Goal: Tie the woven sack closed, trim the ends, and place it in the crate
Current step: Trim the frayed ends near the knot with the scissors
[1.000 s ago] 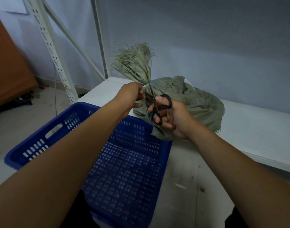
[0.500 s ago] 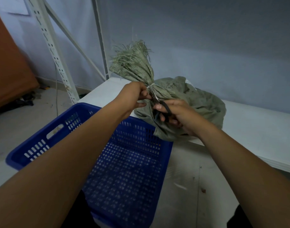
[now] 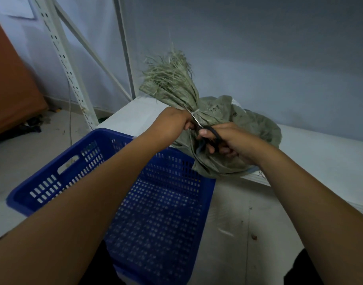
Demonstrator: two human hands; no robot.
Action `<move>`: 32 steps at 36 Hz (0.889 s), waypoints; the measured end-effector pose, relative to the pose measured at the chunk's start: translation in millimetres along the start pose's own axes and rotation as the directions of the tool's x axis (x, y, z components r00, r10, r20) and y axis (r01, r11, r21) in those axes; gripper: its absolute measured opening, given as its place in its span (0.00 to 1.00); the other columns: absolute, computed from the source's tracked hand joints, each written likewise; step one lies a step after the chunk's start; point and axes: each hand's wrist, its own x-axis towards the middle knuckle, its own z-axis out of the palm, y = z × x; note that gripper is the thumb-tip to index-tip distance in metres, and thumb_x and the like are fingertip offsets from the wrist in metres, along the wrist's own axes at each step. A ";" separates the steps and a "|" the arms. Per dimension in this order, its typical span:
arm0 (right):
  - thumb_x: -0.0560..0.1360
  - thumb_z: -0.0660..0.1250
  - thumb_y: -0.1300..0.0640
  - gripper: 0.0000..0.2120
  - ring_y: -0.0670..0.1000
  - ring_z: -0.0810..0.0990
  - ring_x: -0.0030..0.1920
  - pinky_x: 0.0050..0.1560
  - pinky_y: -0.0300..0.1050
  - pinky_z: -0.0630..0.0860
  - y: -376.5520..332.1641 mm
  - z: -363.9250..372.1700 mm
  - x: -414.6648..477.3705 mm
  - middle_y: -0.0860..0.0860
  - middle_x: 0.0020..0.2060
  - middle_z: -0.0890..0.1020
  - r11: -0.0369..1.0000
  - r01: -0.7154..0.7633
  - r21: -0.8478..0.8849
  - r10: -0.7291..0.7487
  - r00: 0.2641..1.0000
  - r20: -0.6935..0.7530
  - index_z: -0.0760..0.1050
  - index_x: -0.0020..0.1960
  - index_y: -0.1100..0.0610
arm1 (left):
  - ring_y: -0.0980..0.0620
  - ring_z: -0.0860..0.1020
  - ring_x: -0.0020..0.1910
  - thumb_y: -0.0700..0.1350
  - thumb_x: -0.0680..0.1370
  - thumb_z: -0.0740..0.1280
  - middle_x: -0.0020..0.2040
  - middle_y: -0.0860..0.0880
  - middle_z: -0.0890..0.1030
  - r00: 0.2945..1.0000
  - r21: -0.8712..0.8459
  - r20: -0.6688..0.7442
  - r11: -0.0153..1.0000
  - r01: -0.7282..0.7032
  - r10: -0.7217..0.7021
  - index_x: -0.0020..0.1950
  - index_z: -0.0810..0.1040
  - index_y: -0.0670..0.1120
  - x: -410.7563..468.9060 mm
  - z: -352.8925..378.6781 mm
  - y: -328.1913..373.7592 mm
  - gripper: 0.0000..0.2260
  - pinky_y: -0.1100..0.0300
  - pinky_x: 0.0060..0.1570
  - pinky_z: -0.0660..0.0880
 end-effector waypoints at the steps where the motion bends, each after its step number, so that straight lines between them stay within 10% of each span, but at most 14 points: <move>1: 0.71 0.73 0.39 0.23 0.47 0.64 0.24 0.23 0.34 0.58 -1.3 -0.8 -0.6 0.53 0.30 0.79 1.000 -0.003 -0.017 0.003 1.000 -0.008 0.84 0.53 0.57 | 0.58 0.71 0.29 0.42 0.77 0.62 0.29 0.54 0.73 1.000 0.033 0.001 0.999 -0.019 0.019 0.31 0.74 0.49 -0.4 1.0 -1.4 0.14 0.65 0.33 0.70; 13: 0.75 0.73 0.53 0.06 0.40 0.70 0.21 0.22 0.30 0.63 -18.3 -21.5 -15.0 0.50 0.27 0.78 0.980 0.017 -0.198 0.000 0.997 0.083 0.84 0.47 0.55 | 0.53 0.66 0.26 0.45 0.75 0.62 0.27 0.48 0.68 0.992 0.134 0.064 0.984 -0.116 0.108 0.26 0.68 0.47 -3.9 7.0 0.7 0.16 0.62 0.27 0.62; 19: 0.70 0.78 0.50 0.12 0.47 0.83 0.52 0.53 0.41 0.75 -15.2 -32.4 -11.6 0.47 0.47 0.87 0.952 0.018 -0.307 -0.001 0.998 0.055 0.86 0.53 0.47 | 0.54 0.60 0.21 0.39 0.75 0.61 0.22 0.52 0.61 0.993 0.098 0.080 0.991 -0.093 0.085 0.30 0.65 0.43 -3.7 9.2 2.9 0.13 0.63 0.21 0.55; 32: 0.69 0.79 0.52 0.14 0.45 0.80 0.46 0.45 0.39 0.73 -18.6 -43.8 -13.0 0.45 0.42 0.84 0.922 0.021 -0.386 -0.001 0.999 0.051 0.84 0.54 0.45 | 0.50 0.60 0.26 0.43 0.78 0.62 0.27 0.46 0.60 0.988 -0.026 0.077 0.991 -0.134 0.135 0.30 0.69 0.44 -8.8 10.0 -1.3 0.16 0.60 0.29 0.58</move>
